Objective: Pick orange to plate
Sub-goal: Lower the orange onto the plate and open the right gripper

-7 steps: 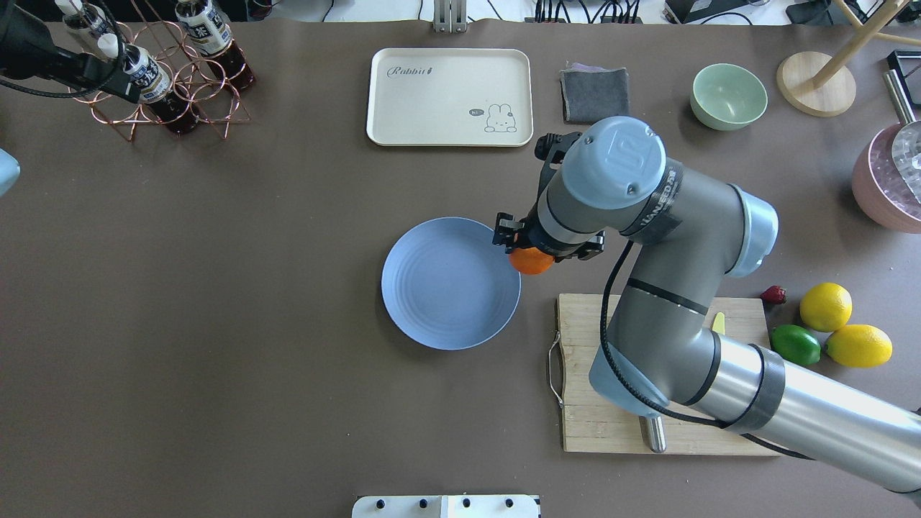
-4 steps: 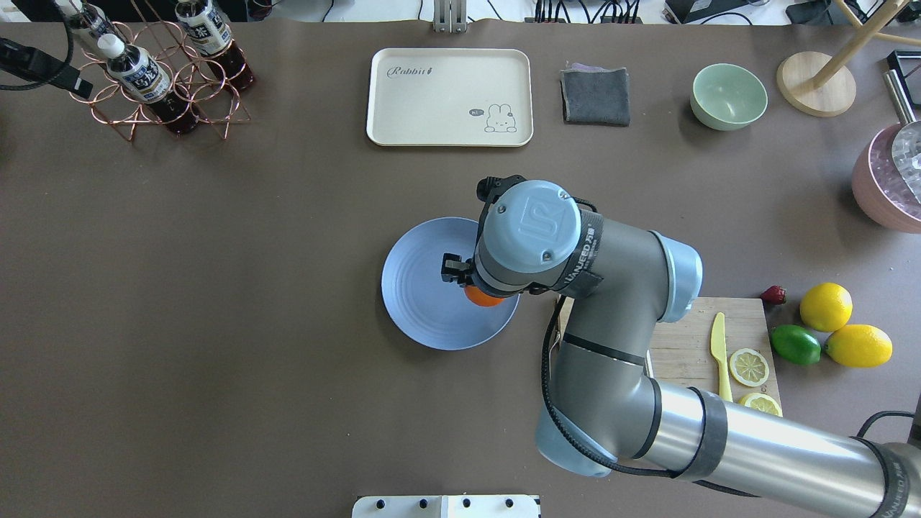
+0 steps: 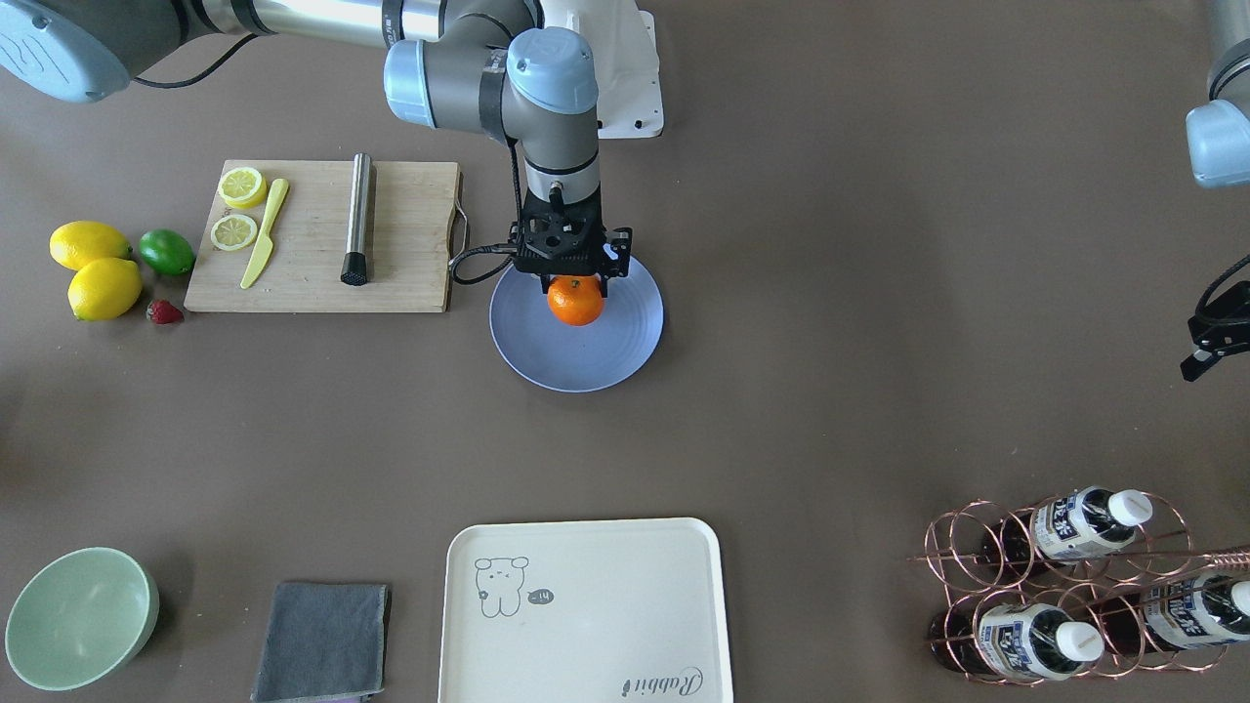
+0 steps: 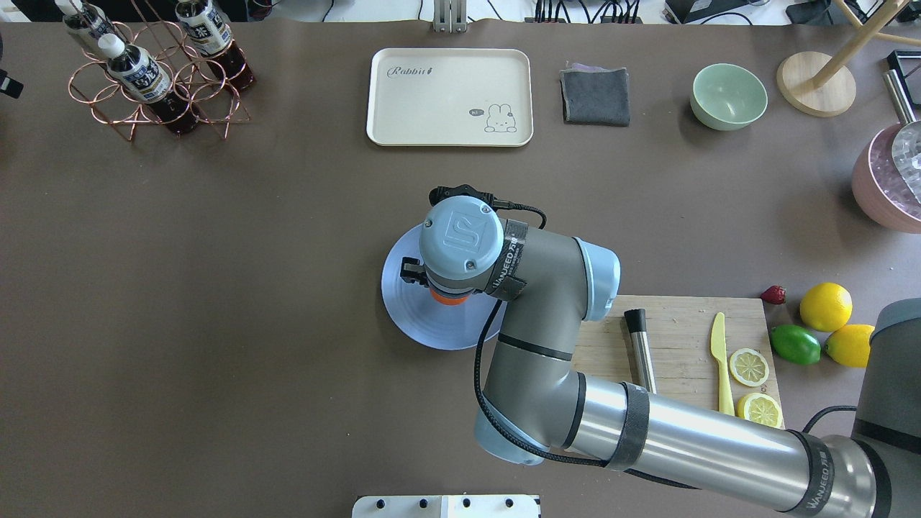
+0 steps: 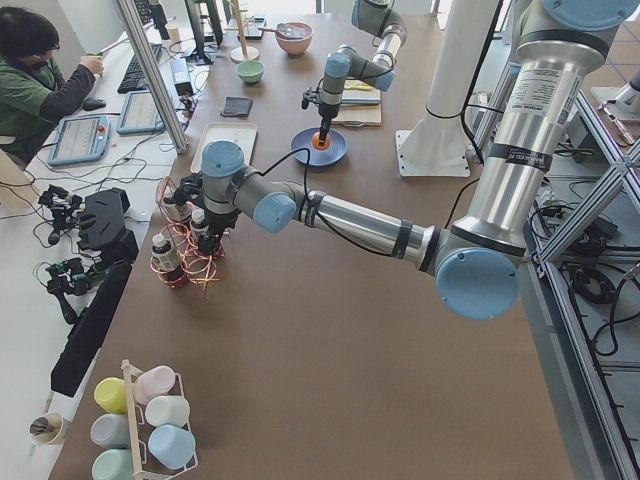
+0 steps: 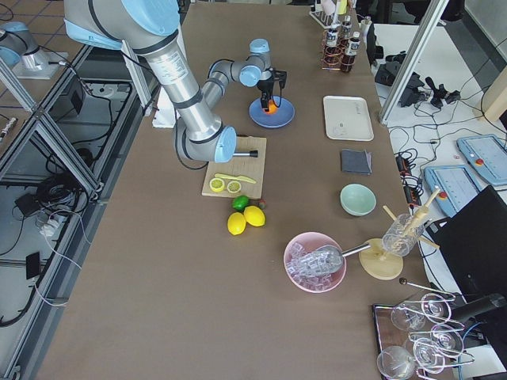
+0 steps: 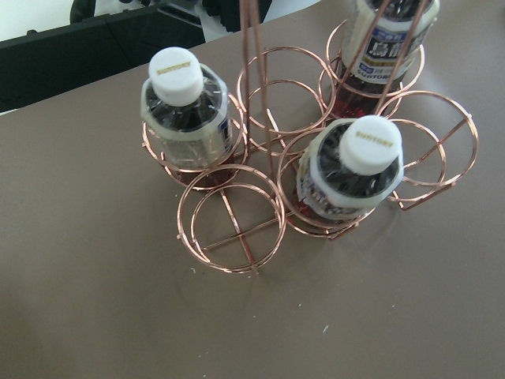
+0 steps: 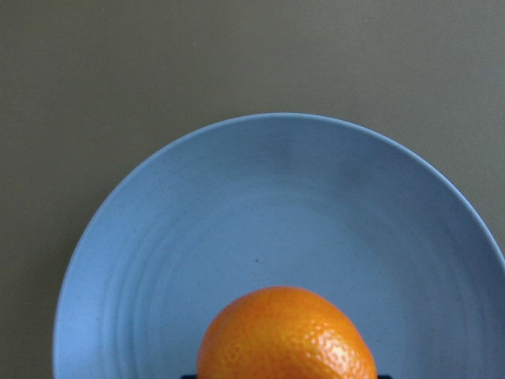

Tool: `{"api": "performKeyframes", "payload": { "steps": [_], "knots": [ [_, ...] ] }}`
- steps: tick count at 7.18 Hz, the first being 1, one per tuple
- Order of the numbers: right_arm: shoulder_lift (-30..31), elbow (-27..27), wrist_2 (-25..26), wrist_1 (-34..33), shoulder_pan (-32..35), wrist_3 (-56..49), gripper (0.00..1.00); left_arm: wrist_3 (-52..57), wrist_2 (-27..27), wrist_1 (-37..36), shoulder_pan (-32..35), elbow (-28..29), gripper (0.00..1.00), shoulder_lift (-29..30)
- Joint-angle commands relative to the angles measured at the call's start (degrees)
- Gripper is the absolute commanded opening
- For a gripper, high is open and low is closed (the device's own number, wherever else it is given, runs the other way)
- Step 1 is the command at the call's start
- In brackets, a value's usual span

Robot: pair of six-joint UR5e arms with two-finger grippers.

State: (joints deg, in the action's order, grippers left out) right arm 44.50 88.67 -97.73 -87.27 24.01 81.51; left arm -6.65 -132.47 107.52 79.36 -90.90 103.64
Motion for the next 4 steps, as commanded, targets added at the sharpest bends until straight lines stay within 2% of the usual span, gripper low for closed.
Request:
{"api": "performKeyframes", "payload": {
  "steps": [1, 2, 3, 4],
  "knots": [
    [0.2, -1.0, 0.0, 0.5, 0.3, 0.0, 0.0, 8.8, -6.0, 0.1, 5.3, -0.6, 0.98, -6.2],
    [0.1, -1.2, 0.0, 0.5, 0.3, 0.1, 0.31, 9.1, -6.8, 0.1, 6.0, -3.1, 0.98, -9.9],
    [-0.1, -1.1, 0.0, 0.5, 0.3, 1.2, 0.99, 9.8, -6.8, 0.3, 6.2, -4.6, 0.98, -12.8],
    [-0.2, -0.7, -0.1, 0.5, 0.6, 4.9, 1.0, 15.3, -6.8, 0.2, 8.2, -5.1, 0.98, -16.5]
  ]
}}
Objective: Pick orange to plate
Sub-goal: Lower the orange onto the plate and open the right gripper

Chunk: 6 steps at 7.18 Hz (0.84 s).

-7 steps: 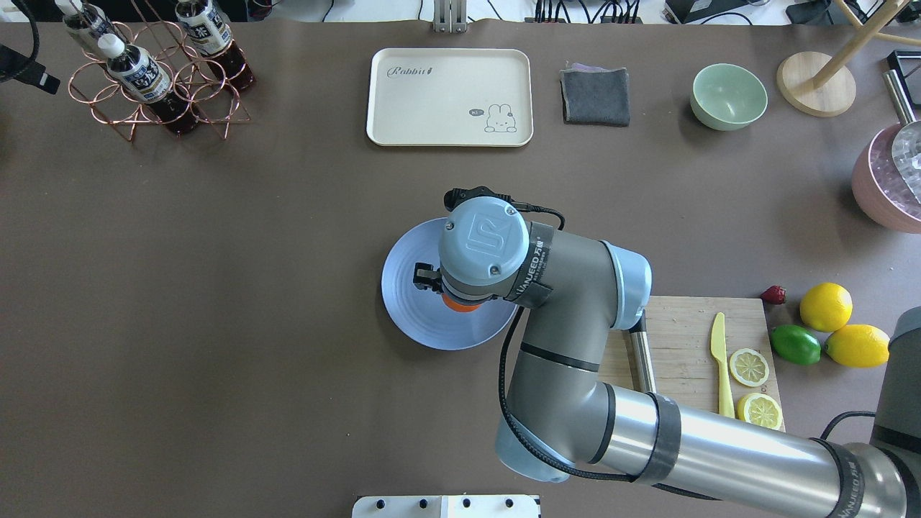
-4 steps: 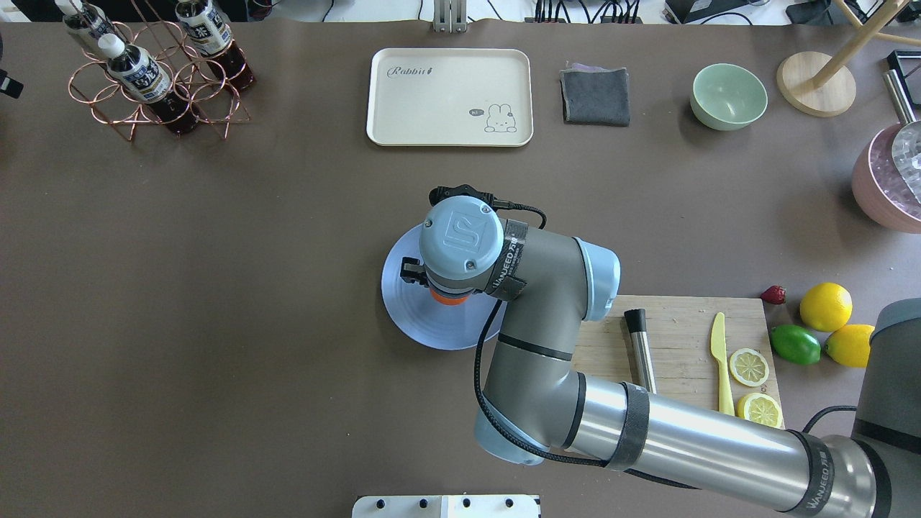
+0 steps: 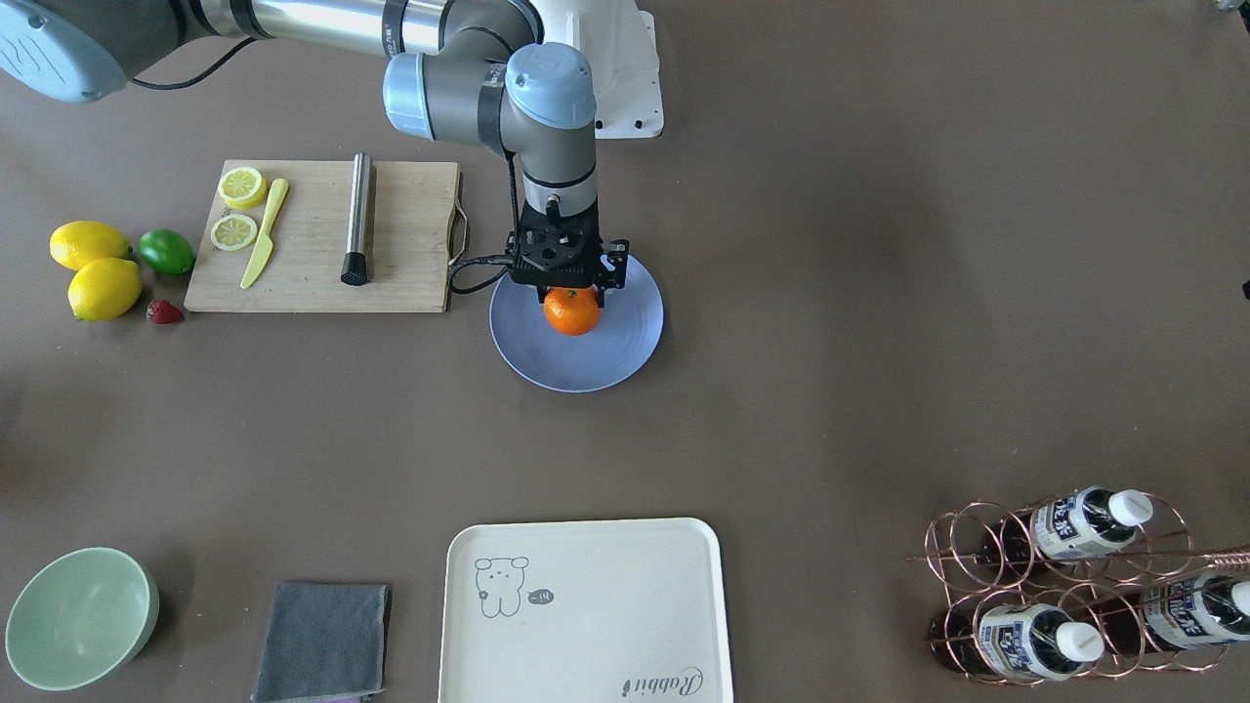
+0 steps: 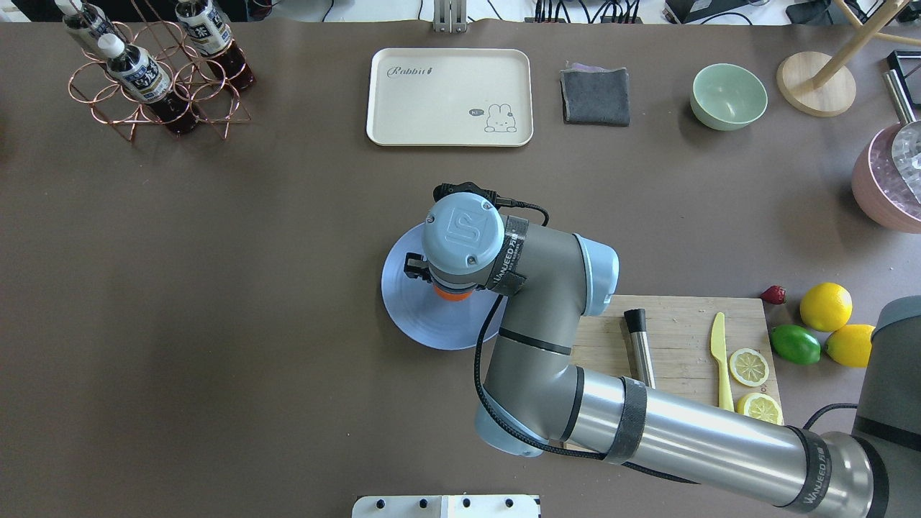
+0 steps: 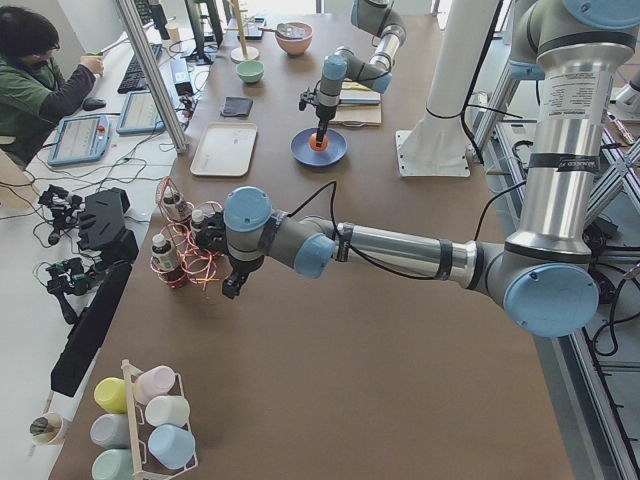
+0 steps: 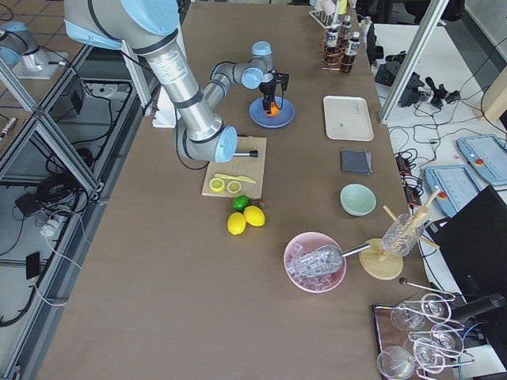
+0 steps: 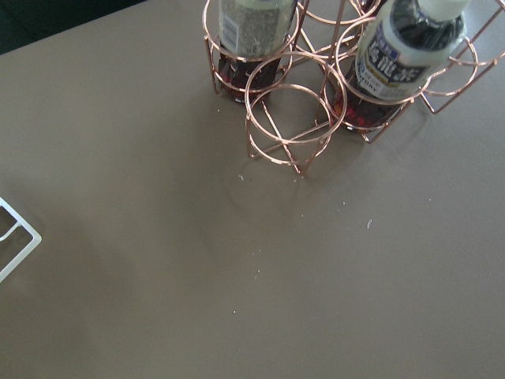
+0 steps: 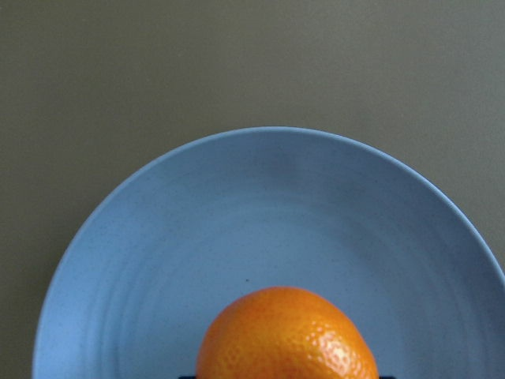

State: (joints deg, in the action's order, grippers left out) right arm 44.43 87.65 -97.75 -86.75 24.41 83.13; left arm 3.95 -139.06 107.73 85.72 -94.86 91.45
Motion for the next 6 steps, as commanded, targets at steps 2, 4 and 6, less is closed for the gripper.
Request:
{"api": "performKeyframes", "payload": {
  "steps": [2, 4, 6],
  "knots": [
    [0.0, 3.6, -3.3, -1.6, 3.9, 3.4, 1.0, 8.5, 0.3, -0.1, 5.5, -1.1, 0.98, -9.0],
    [5.2, 12.0, -15.7, -8.8, 14.5, -1.4, 1.0, 8.5, 0.8, -0.2, 5.3, -0.5, 0.98, -9.4],
    [19.9, 22.6, -28.0, -13.6, 31.4, -26.3, 1.0, 7.9, 6.1, -2.0, 5.1, -0.6, 0.98, -8.5]
  ]
}}
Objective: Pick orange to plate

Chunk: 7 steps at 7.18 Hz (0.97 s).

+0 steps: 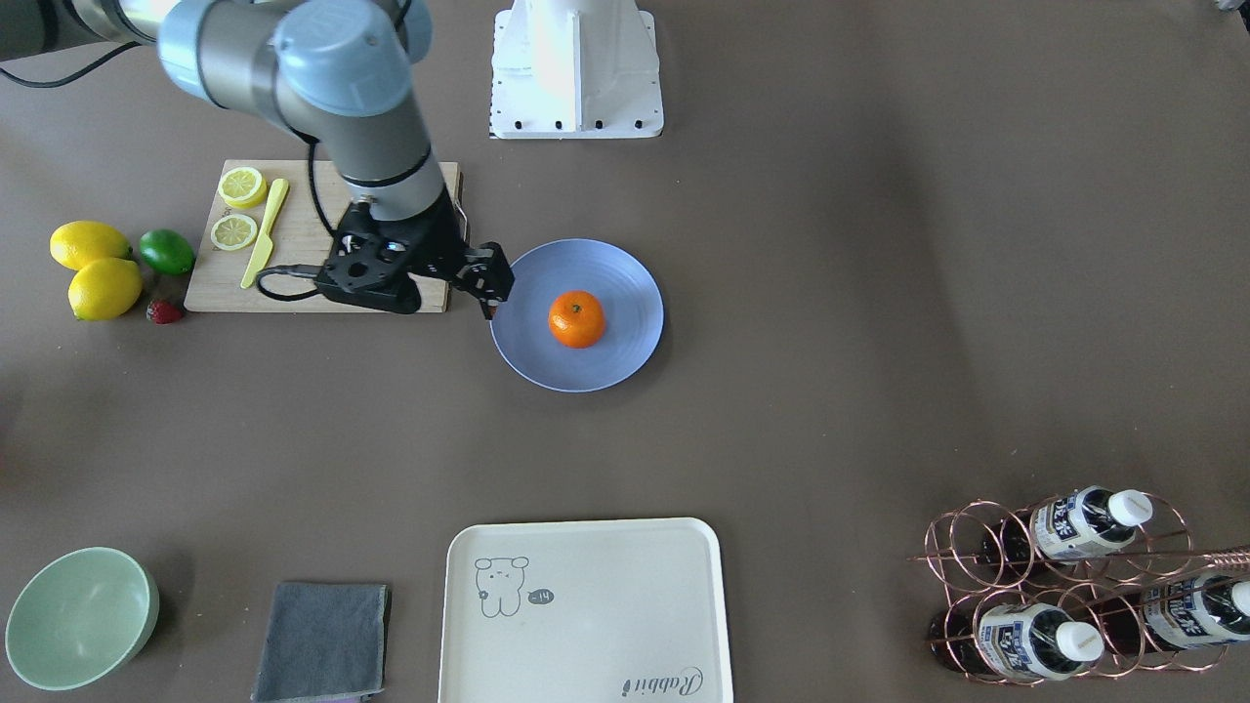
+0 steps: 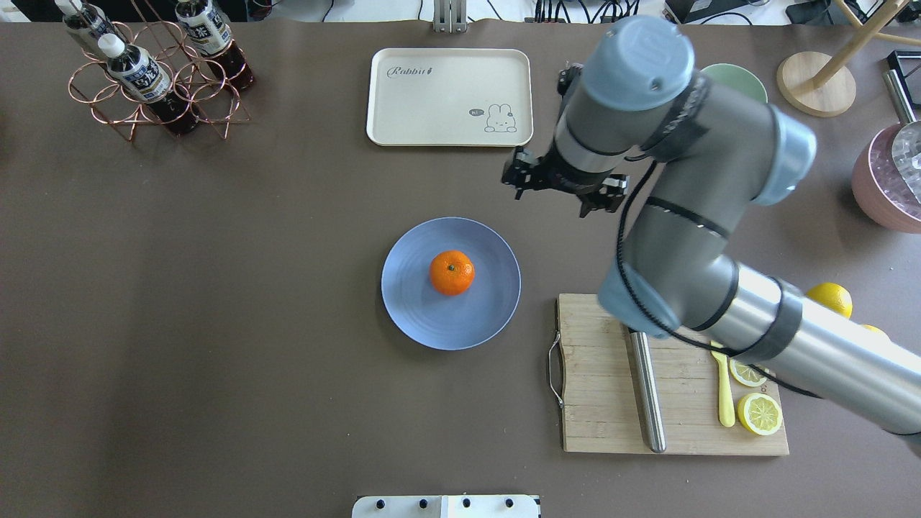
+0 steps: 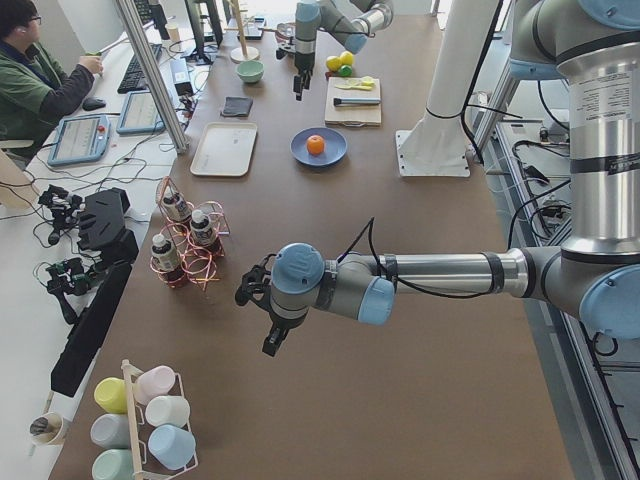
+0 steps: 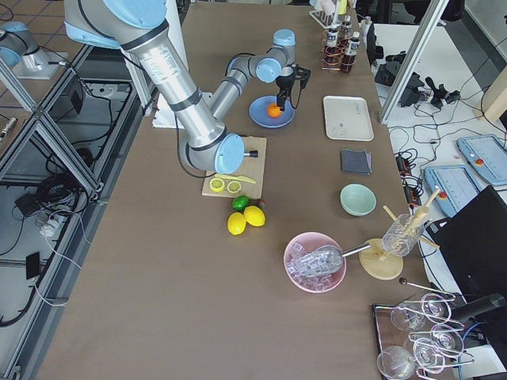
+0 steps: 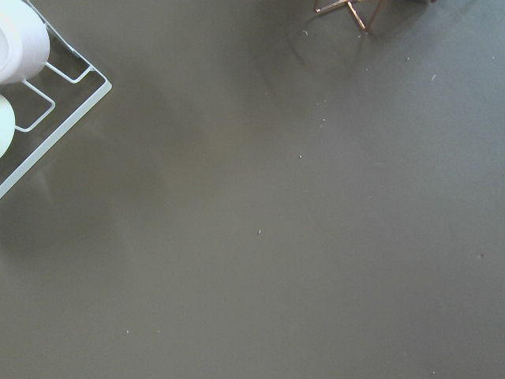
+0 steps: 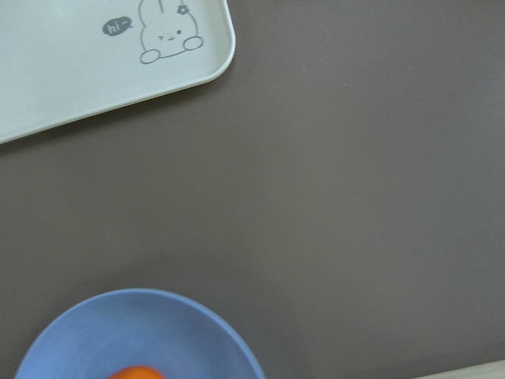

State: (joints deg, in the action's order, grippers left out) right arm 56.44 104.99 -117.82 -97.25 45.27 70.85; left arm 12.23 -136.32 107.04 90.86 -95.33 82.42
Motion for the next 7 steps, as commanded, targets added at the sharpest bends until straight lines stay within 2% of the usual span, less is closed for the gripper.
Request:
{"api": "performKeyframes", "payload": {
  "steps": [1, 2, 4, 6, 7],
  "knots": [
    [11.7, 5.0, -11.5, -7.3, 18.5, -28.3, 1.0, -0.4, 3.6, -5.9, 0.0, -0.6, 0.98, 3.1],
    [14.5, 4.7, -11.7, -12.9, 24.1, -40.3, 1.0, -0.5, 3.6, -8.7, 0.0, -2.2, 0.98, 3.6],
    [20.4, 3.4, -11.8, -20.0, 37.8, -62.7, 1.0, -0.5, 3.6, -12.9, 0.2, -4.9, 0.98, 4.0],
    [25.3, -2.2, -16.8, -21.3, 48.2, -80.0, 1.0, -0.5, 3.1, -12.9, 0.4, -4.7, 0.98, 3.7],
    [27.6, -3.3, -16.8, -20.9, 50.6, -82.3, 1.0, -0.5, 2.8, -12.9, 0.4, -4.8, 0.98, 3.3]
  ]
}}
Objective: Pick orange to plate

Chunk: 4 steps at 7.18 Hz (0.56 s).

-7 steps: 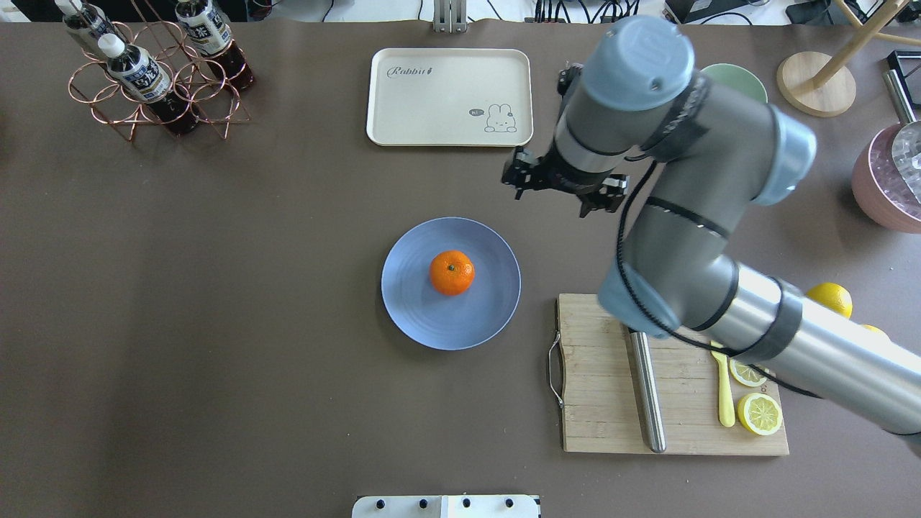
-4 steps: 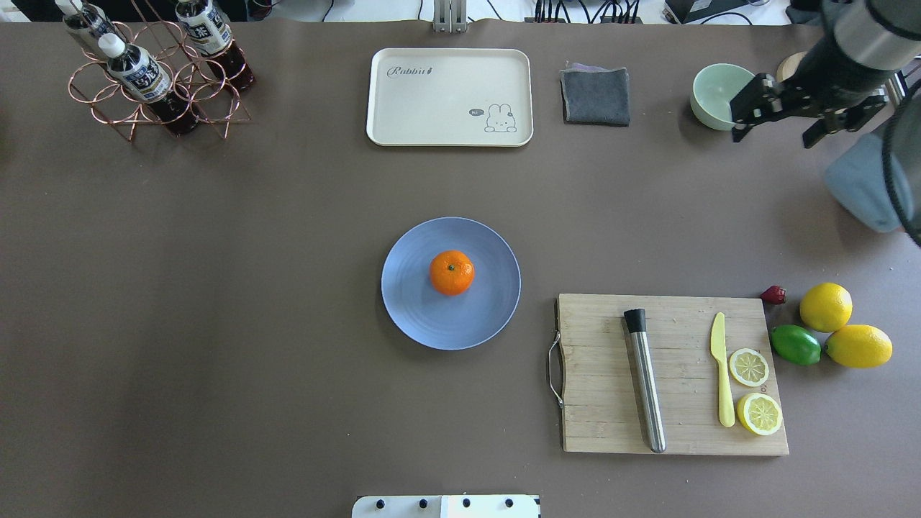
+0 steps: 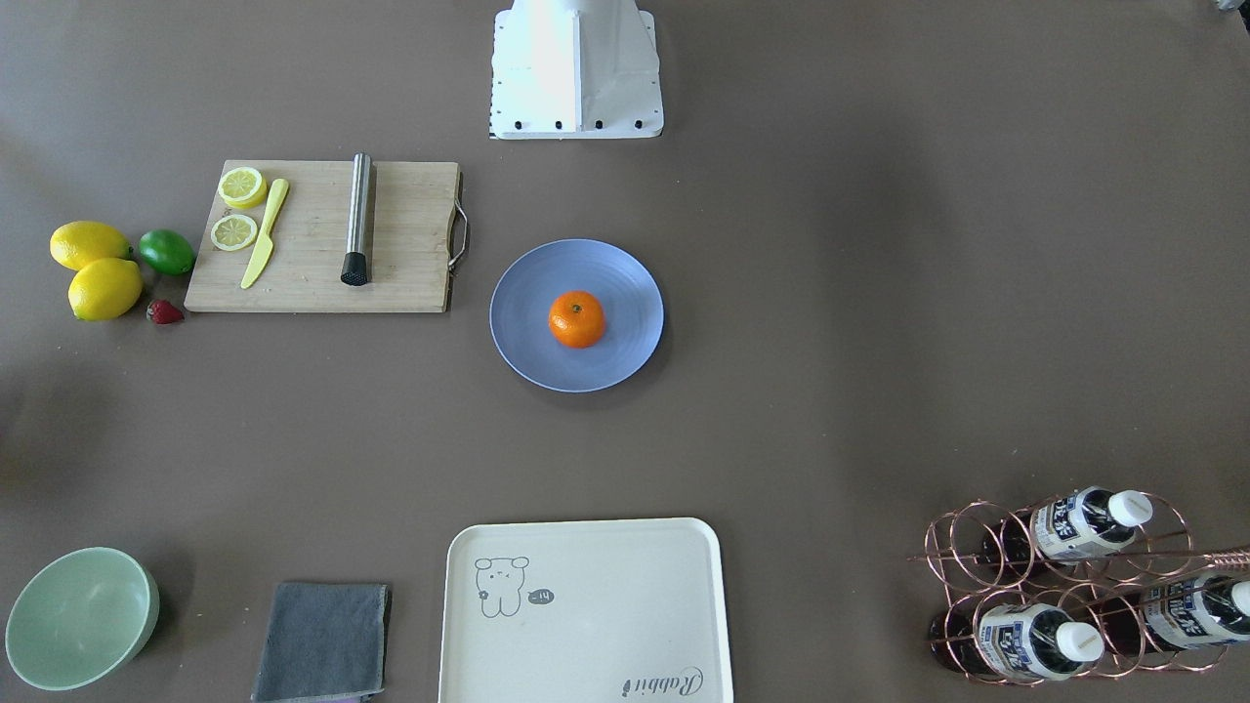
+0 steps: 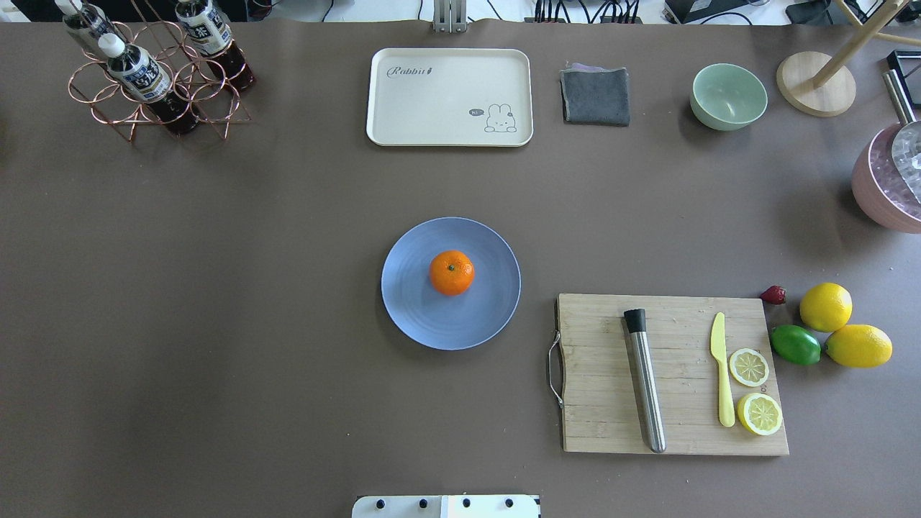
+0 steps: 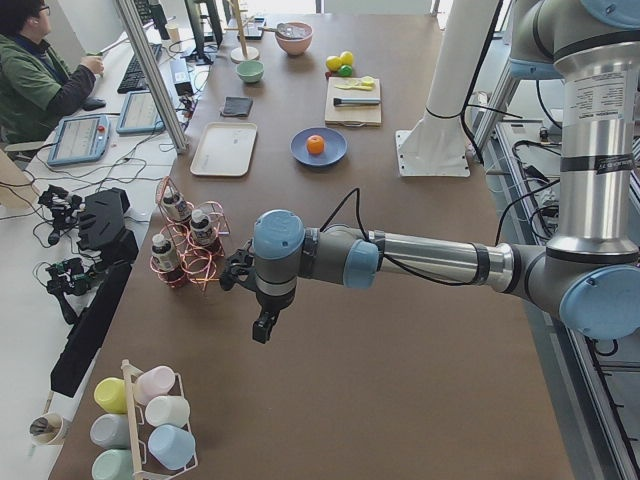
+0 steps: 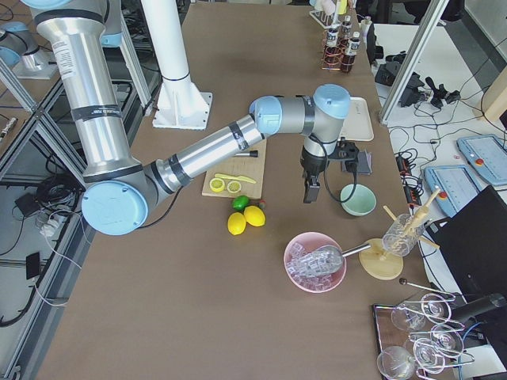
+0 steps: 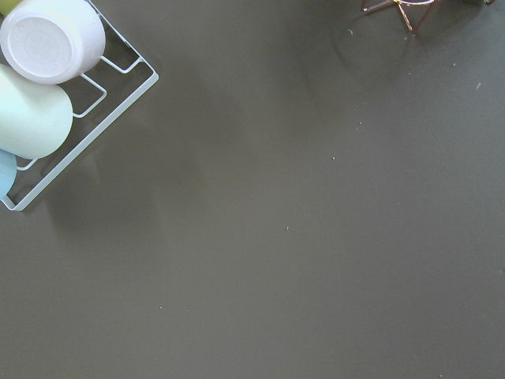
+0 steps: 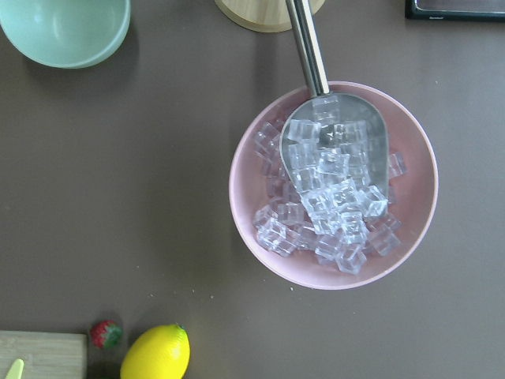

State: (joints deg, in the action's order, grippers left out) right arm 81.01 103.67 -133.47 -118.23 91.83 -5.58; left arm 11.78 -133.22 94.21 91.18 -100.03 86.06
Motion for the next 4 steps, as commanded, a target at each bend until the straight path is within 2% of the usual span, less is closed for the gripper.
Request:
{"api": "performKeyframes", "payload": {
  "steps": [1, 2, 4],
  "knots": [
    [6.0, -4.3, -1.9, 4.0, 6.1, -5.6, 1.0, 0.1, -1.0, -0.2, 0.1, 0.2, 0.98, -0.5],
    [7.7, -6.4, -2.2, 9.0, 6.9, -5.1, 1.0, 0.1, -2.9, -0.1, 0.1, 0.4, 0.98, -1.2],
    [7.6, -6.6, -1.8, 11.3, 6.8, -1.3, 1.0, 0.1, -3.0, -0.1, 0.1, 0.5, 0.98, -2.0]
  ]
}}
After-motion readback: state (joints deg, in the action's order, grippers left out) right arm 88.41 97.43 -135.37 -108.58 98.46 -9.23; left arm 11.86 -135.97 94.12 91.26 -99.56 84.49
